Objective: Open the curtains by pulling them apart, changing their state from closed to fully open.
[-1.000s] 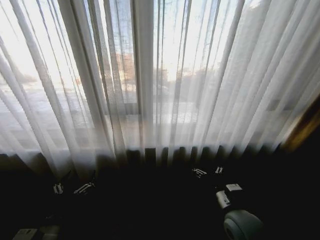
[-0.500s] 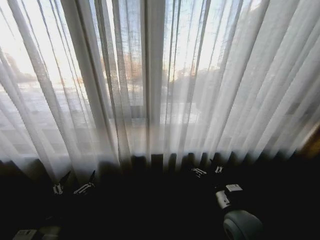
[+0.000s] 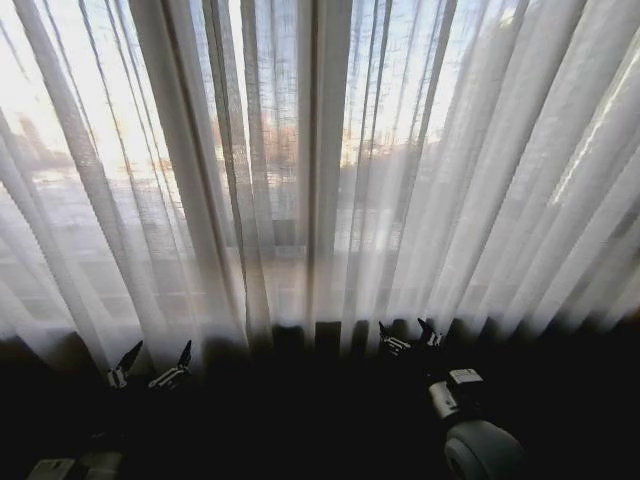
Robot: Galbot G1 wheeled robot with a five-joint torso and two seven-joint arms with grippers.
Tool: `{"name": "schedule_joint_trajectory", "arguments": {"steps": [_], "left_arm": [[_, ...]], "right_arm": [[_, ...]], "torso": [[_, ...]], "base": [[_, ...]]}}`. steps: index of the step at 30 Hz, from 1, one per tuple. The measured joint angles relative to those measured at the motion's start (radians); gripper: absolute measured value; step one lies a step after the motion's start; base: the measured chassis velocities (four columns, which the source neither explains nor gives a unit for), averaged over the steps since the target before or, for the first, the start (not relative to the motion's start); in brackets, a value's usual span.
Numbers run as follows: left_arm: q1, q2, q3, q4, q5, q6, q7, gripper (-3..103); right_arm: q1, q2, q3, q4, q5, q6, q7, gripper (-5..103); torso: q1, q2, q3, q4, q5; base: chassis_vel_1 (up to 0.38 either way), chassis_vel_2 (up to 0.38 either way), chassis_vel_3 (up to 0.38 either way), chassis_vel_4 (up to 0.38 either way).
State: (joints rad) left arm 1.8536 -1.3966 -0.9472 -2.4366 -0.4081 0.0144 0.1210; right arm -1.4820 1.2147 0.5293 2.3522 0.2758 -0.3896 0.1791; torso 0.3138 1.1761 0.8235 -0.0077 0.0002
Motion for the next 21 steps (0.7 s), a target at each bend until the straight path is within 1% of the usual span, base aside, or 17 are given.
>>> {"name": "schedule_joint_trajectory", "arguments": {"steps": [7, 9, 13, 21], "left_arm": [[-0.002, 0.002, 0.001, 0.003, 0.0, 0.0, 0.0, 100], [-0.002, 0.002, 0.002, 0.006, 0.0, 0.0, 0.0, 100], [-0.002, 0.002, 0.001, 0.007, 0.0, 0.0, 0.0, 100], [0.002, -0.002, -0.004, 0.005, -0.002, -0.002, 0.0, 100]], "right_arm": [[0.001, 0.003, -0.006, -0.001, -0.011, 0.0, -0.001, 100], [0.0, 0.005, -0.011, -0.001, -0.015, 0.0, -0.001, 100], [0.0, 0.006, -0.017, -0.002, -0.018, 0.0, -0.001, 100], [-0.001, 0.009, -0.027, 0.0, -0.021, 0.0, -0.001, 100]], "torso": [[0.0, 0.0, 0.0, 0.0, 0.0002], [0.0, 0.0, 0.0, 0.0, -0.0004], [0.0, 0.0, 0.0, 0.0, 0.0002], [0.0, 0.0, 0.0, 0.0, 0.0002]], "base": [[-0.079, 0.278, 0.073, -0.283], [-0.07, 0.259, 0.084, -0.264], [-0.065, 0.259, 0.046, -0.274], [-0.049, 0.241, 0.063, -0.231]]}}
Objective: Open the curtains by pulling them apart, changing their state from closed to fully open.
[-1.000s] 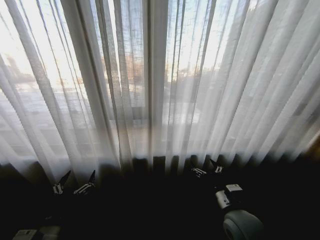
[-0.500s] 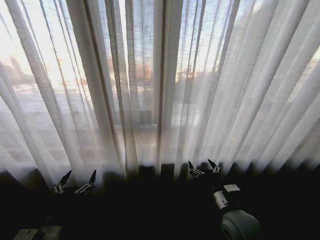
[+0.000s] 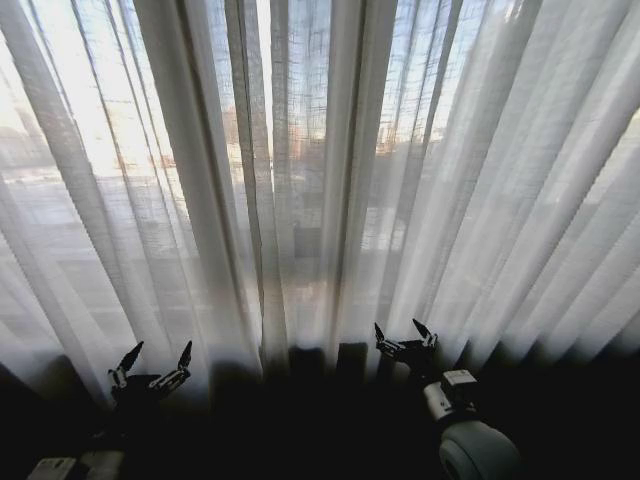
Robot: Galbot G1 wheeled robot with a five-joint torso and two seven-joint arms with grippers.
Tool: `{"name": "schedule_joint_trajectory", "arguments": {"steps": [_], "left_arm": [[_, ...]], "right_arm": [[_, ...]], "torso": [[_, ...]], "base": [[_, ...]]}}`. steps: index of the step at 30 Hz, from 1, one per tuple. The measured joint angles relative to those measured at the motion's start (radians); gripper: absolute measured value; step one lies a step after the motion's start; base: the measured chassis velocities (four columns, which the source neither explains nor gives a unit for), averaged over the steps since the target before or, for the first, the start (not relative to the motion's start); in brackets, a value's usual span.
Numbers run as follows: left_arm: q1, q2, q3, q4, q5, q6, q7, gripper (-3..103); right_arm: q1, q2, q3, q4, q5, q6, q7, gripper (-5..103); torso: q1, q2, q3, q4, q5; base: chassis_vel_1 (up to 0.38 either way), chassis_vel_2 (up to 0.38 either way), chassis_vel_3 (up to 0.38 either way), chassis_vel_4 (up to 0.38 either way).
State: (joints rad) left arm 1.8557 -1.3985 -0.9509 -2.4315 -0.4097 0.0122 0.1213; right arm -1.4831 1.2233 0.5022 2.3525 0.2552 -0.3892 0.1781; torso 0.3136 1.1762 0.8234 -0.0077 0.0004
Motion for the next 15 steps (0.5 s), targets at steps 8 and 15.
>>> {"name": "schedule_joint_trajectory", "arguments": {"steps": [8, 15], "left_arm": [[0.003, -0.006, 0.002, -0.006, 0.003, 0.0, 0.0, 100], [0.002, -0.006, 0.002, -0.007, 0.004, -0.001, 0.0, 100]], "right_arm": [[-0.003, 0.001, -0.007, 0.004, -0.002, 0.001, 0.0, 100], [-0.003, 0.003, -0.011, 0.004, -0.003, 0.001, 0.0, 100]], "torso": [[0.0, 0.0, 0.0, -0.0001, -0.0002], [0.0, 0.0, 0.0, 0.0, -0.0002]], "base": [[-0.058, 0.279, 0.056, -0.272], [-0.046, 0.302, 0.035, -0.299]]}}
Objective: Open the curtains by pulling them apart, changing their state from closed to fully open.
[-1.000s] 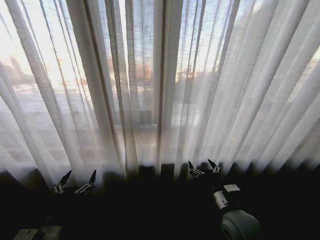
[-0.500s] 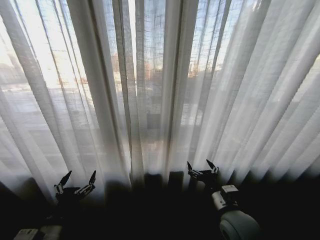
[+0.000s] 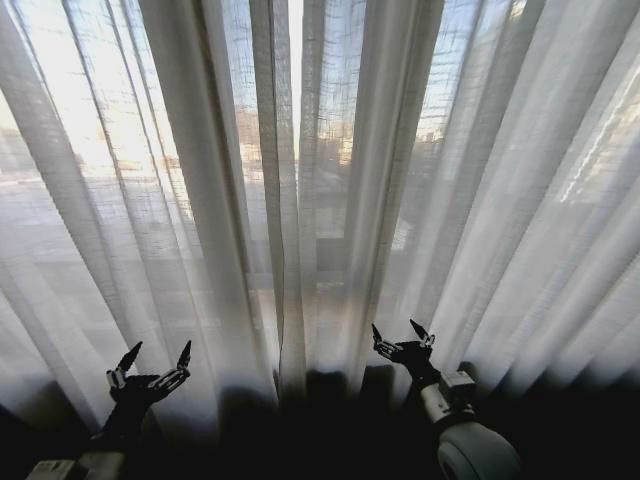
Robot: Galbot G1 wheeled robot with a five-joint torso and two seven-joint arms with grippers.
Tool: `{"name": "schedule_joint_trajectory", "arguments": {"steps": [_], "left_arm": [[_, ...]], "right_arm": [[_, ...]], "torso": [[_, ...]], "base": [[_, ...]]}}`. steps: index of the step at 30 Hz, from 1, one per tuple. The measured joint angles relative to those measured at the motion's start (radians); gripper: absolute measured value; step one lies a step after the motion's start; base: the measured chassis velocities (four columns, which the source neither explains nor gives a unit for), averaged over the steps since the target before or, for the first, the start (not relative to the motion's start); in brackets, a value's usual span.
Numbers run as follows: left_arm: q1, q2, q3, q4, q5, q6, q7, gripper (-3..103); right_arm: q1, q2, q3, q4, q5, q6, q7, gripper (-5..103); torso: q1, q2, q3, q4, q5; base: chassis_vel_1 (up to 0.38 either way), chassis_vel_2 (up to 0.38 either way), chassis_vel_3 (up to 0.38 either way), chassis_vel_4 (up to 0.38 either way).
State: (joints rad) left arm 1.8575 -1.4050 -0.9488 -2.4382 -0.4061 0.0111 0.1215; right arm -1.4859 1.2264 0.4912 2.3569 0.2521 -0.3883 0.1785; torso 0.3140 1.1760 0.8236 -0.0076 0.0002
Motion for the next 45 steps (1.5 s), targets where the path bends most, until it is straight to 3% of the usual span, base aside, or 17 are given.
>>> {"name": "schedule_joint_trajectory", "arguments": {"steps": [16, 18, 34, 38, 40, 41, 44, 45], "left_arm": [[0.004, -0.003, -0.006, 0.004, -0.001, -0.005, 0.0, 100], [0.004, -0.005, -0.005, 0.001, -0.001, -0.005, 0.0, 100], [0.005, 0.001, -0.01, 0.005, -0.004, -0.008, 0.0, 100], [0.005, 0.003, -0.018, 0.006, -0.008, -0.008, 0.0, 100], [0.005, 0.005, -0.024, 0.007, -0.015, -0.008, 0.0, 100], [0.005, 0.005, -0.024, 0.007, -0.015, -0.008, 0.0, 100], [0.005, 0.007, -0.027, 0.007, -0.019, -0.008, 0.0, 100], [0.005, 0.007, -0.027, 0.007, -0.02, -0.008, 0.0, 100]], "right_arm": [[0.039, 0.003, 0.007, -0.042, 0.006, -0.014, 0.044, 100], [0.133, -0.001, 0.012, -0.123, 0.009, -0.015, 0.062, 100], [0.389, -0.022, 0.025, -0.416, 0.034, -0.018, 0.07, 102], [0.414, -0.021, 0.015, -0.435, 0.05, -0.015, 0.064, 93], [0.418, -0.021, 0.009, -0.437, 0.057, -0.014, 0.06, 83], [0.418, -0.021, 0.009, -0.437, 0.057, -0.014, 0.06, 83], [0.419, -0.021, 0.006, -0.438, 0.059, -0.012, 0.057, 66], [0.419, -0.021, 0.005, -0.438, 0.059, -0.012, 0.056, 66]], "torso": [[-0.001, 0.0, 0.0, -0.0003, 0.0005], [0.0, 0.0, 0.0, 0.0002, -0.0002], [0.0, 0.0, 0.0, 0.0001, 0.0], [0.0, 0.0, 0.0, 0.0, 0.0001], [0.0, 0.0, 0.0, 0.0, 0.0001], [0.0, 0.0, 0.0, 0.0, 0.0001], [0.0, 0.0, 0.0, 0.0, -0.0001], [0.0, 0.0, 0.0, 0.0, -0.0001]], "base": [[-0.026, 0.104, 0.022, -0.119], [0.0, 0.0, 0.0, 0.0], [0.0, 0.0, 0.0, 0.0], [0.0, 0.0, 0.0, 0.0], [0.0, 0.0, 0.0, 0.0], [0.0, 0.0, 0.0, 0.0], [0.0, 0.0, 0.0, 0.0], [0.0, 0.0, 0.0, 0.0]]}}
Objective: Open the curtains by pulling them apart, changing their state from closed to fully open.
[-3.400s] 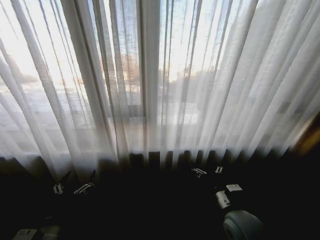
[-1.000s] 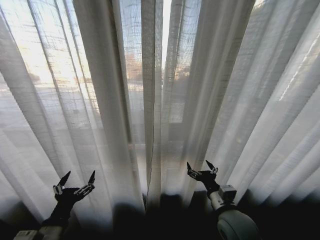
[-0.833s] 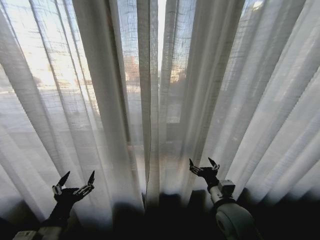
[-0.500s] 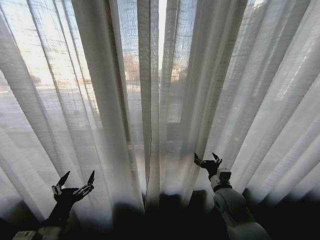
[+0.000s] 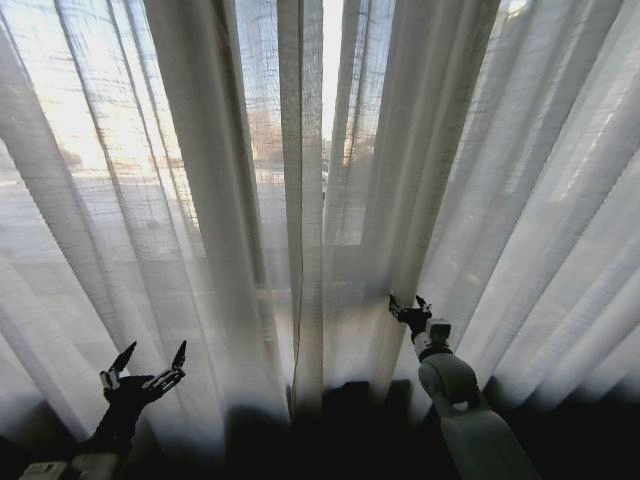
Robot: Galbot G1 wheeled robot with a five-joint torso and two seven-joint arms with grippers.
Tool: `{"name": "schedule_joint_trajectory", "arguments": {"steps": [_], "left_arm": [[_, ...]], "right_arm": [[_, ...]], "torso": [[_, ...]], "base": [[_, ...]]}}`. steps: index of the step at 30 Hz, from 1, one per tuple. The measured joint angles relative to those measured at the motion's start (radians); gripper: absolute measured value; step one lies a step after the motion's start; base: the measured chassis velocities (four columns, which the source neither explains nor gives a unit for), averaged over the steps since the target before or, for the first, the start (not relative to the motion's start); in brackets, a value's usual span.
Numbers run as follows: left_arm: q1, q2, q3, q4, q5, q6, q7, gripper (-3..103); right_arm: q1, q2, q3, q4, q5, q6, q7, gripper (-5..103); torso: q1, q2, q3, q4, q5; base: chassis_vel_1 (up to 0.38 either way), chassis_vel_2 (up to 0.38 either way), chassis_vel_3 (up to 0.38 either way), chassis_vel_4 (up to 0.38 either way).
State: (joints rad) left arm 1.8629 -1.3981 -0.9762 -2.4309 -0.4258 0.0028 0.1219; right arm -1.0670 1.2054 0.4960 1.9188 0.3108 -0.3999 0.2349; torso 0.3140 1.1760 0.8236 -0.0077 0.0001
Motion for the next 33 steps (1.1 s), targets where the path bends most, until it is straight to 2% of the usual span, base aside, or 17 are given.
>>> {"name": "schedule_joint_trajectory", "arguments": {"steps": [1, 2, 4, 6, 11, 13, 17, 33], "left_arm": [[0.0, 0.0, 0.0, 0.0, 0.0, 0.0, 0.0, 100], [0.0, 0.0, 0.0, 0.0, 0.0, 0.0, 0.0, 100], [-0.001, 0.0, 0.002, 0.001, 0.0, 0.0, 0.0, 100], [-0.002, 0.0, 0.002, 0.001, 0.0, -0.001, 0.0, 100], [-0.002, 0.002, 0.0, 0.002, -0.004, -0.005, 0.001, 100], [-0.001, 0.002, -0.002, 0.003, -0.006, -0.005, 0.001, 100], [0.001, 0.004, -0.009, 0.003, -0.013, -0.009, 0.001, 100], [0.01, -0.001, -0.014, -0.003, -0.017, -0.018, 0.003, 100]], "right_arm": [[-0.001, 0.0, -0.001, 0.001, 0.0, 0.001, 0.0, 61], [-0.001, 0.0, -0.001, 0.001, 0.0, 0.001, 0.0, 61], [-0.002, 0.001, -0.003, 0.004, 0.0, 0.001, -0.002, 50], [-0.002, 0.001, -0.004, 0.006, 0.0, 0.002, -0.002, 50], [-0.006, -0.001, -0.006, 0.016, 0.0, 0.003, -0.002, 22], [-0.007, -0.001, -0.007, 0.018, 0.0, 0.004, -0.002, 22], [-0.015, -0.001, -0.009, 0.028, 0.0, 0.005, -0.001, 3], [-0.042, -0.004, -0.008, 0.063, 0.03, 0.007, -0.019, 0]], "torso": [[0.0, 0.0, 0.0, 0.0, 0.0001], [0.0, 0.0, 0.0, 0.0, 0.0001], [0.0, 0.0, 0.0, 0.0, 0.0002], [0.0, 0.0, 0.0, -0.0001, 0.0002], [0.0, 0.0, 0.0, 0.0, 0.0001], [0.0, 0.0, 0.0, 0.0, 0.0001], [0.0, 0.0, 0.0, 0.0, 0.0001], [0.0, 0.0, 0.0, 0.0001, 0.0001]], "base": [[0.0, 0.0, 0.0, 0.0], [0.0, 0.0, 0.0, 0.0], [0.0, 0.0, 0.0, 0.0], [0.0, 0.0, 0.0, 0.0], [0.0, 0.0, 0.0, 0.0], [0.0, 0.0, 0.0, 0.0], [0.0, 0.0, 0.0, 0.0], [0.0, 0.0, 0.0, 0.0]]}}
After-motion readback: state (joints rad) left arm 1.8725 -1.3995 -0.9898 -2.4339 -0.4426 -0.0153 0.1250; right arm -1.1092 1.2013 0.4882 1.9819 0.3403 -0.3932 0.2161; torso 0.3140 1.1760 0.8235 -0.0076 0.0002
